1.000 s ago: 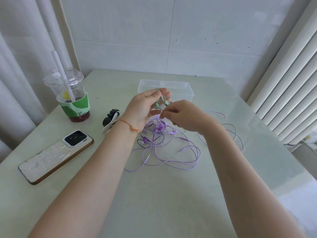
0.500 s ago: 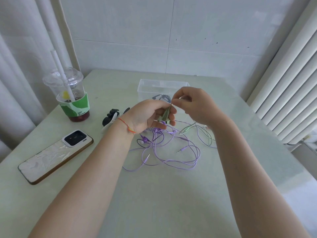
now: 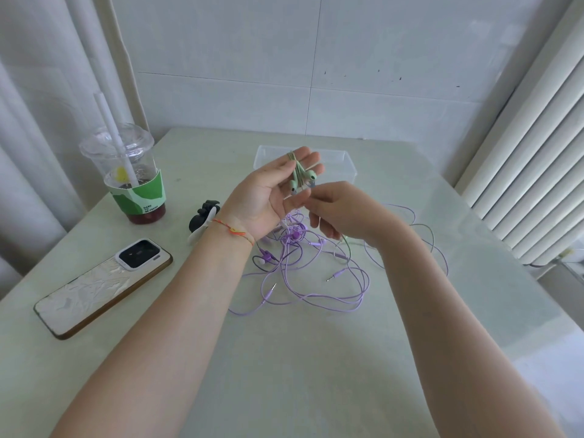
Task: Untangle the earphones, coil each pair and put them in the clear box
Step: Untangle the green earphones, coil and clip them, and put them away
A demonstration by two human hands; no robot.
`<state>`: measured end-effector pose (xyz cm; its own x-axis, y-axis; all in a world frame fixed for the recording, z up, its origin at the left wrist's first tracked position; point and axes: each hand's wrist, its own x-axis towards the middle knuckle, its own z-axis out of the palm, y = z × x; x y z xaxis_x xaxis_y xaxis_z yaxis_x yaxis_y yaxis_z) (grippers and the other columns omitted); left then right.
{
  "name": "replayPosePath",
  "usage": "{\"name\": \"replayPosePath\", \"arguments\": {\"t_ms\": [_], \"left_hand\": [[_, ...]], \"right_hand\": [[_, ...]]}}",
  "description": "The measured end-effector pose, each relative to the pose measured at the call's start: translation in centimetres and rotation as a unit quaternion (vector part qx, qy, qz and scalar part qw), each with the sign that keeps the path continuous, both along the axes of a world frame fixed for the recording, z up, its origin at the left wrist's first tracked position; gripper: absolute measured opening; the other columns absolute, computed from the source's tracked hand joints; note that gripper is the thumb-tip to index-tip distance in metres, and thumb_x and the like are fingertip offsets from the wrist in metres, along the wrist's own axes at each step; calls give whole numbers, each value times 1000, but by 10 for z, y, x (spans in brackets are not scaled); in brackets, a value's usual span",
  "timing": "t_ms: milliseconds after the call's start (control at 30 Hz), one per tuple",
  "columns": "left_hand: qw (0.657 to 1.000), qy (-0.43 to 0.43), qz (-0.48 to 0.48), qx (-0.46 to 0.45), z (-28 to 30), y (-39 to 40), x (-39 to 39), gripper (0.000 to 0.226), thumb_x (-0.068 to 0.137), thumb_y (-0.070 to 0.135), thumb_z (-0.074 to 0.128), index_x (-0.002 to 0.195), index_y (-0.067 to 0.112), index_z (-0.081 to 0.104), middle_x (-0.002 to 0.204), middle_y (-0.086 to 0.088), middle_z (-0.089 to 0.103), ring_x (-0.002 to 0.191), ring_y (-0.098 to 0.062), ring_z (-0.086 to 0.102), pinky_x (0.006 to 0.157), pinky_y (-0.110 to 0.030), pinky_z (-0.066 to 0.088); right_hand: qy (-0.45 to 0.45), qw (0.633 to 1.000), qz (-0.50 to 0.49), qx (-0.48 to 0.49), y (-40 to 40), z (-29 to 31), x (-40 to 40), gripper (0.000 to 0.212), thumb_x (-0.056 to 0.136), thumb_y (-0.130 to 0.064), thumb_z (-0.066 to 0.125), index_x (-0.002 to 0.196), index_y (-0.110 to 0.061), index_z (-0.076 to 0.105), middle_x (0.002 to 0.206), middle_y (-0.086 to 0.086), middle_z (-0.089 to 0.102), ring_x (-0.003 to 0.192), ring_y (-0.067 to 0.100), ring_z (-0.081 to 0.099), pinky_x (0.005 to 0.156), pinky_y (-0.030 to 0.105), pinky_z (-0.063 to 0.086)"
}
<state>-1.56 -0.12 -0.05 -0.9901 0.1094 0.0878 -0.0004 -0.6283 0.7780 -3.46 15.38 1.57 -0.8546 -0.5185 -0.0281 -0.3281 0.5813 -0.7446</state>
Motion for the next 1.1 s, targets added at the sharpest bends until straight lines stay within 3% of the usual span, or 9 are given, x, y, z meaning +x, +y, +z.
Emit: {"name": "replayPosePath", "arguments": {"t_ms": [100, 233, 333, 433, 533, 633, 833, 1000, 1100], "left_hand": [[995, 5, 57, -76, -4, 0, -3, 29, 102, 7, 39, 119, 11, 62, 117, -4, 70, 111, -18, 66, 72, -27, 58], [974, 5, 112, -194, -10, 1, -3, 28, 101, 6, 45, 120, 11, 64, 116, -5, 71, 103, -17, 69, 68, -27, 54], [972, 11, 122, -199, -14, 4, -5, 26, 100, 5, 47, 118, 11, 66, 118, -8, 70, 110, -22, 67, 85, -34, 49], [979, 4, 130, -155, -17, 9, -8, 27, 100, 3, 47, 119, 6, 64, 120, -13, 68, 113, -25, 65, 96, -33, 48], [980, -5, 140, -139, -20, 16, -8, 29, 99, 0, 47, 122, 2, 62, 121, -15, 67, 115, -25, 64, 90, -26, 54], [975, -34, 133, -176, -21, 20, -8, 27, 95, 2, 52, 118, 2, 67, 117, -14, 68, 103, -22, 66, 72, -20, 49], [955, -66, 134, -257, -12, 22, -8, 16, 86, 12, 58, 83, 8, 72, 80, -13, 65, 71, -19, 59, 73, -31, 50], [949, -64, 34, -308, -11, 19, -2, 34, 101, 20, 44, 83, 6, 69, 77, -12, 68, 77, -23, 65, 73, -32, 52], [962, -45, -42, -267, -6, 18, 5, 30, 101, 22, 46, 87, 7, 68, 77, -9, 66, 77, -22, 68, 66, -29, 54]], "right_hand": [[-19, 1000, 16, 17, -1, 0, 2, 18, 94, -15, 54, 97, -11, 71, 61, 2, 55, 46, 17, 48, 42, 23, 40], [21, 999, 17, 45, -1, 6, 3, 16, 93, -20, 59, 92, -10, 72, 58, 0, 49, 40, 7, 40, 40, 15, 33], [48, 995, 35, 83, -4, 8, 6, 19, 94, -22, 57, 90, -16, 74, 58, 1, 47, 42, 7, 39, 43, 14, 33], [68, 990, 47, 116, -10, 5, 11, 22, 96, -25, 54, 92, -15, 73, 61, 0, 48, 55, 16, 41, 55, 26, 36], [109, 982, 50, 147, -16, 3, 15, 27, 99, -27, 50, 87, -10, 68, 58, -3, 43, 53, 12, 38, 49, 22, 28], [130, 981, 41, 140, -17, 5, 15, 28, 98, -22, 47, 77, -8, 60, 62, -1, 41, 55, 16, 37, 51, 25, 29], [174, 980, -53, 86, 6, 16, 1, 23, 93, -27, 58, 85, -9, 70, 57, -6, 42, 50, 9, 37, 46, 16, 30], [188, 976, -110, 7, 19, 18, -9, 15, 90, -26, 63, 85, -14, 70, 60, -10, 46, 54, 6, 40, 51, 20, 30], [183, 972, -139, -51, 24, 16, -16, 14, 90, -26, 65, 84, -15, 66, 57, -8, 44, 51, 7, 38, 51, 22, 30]]}}
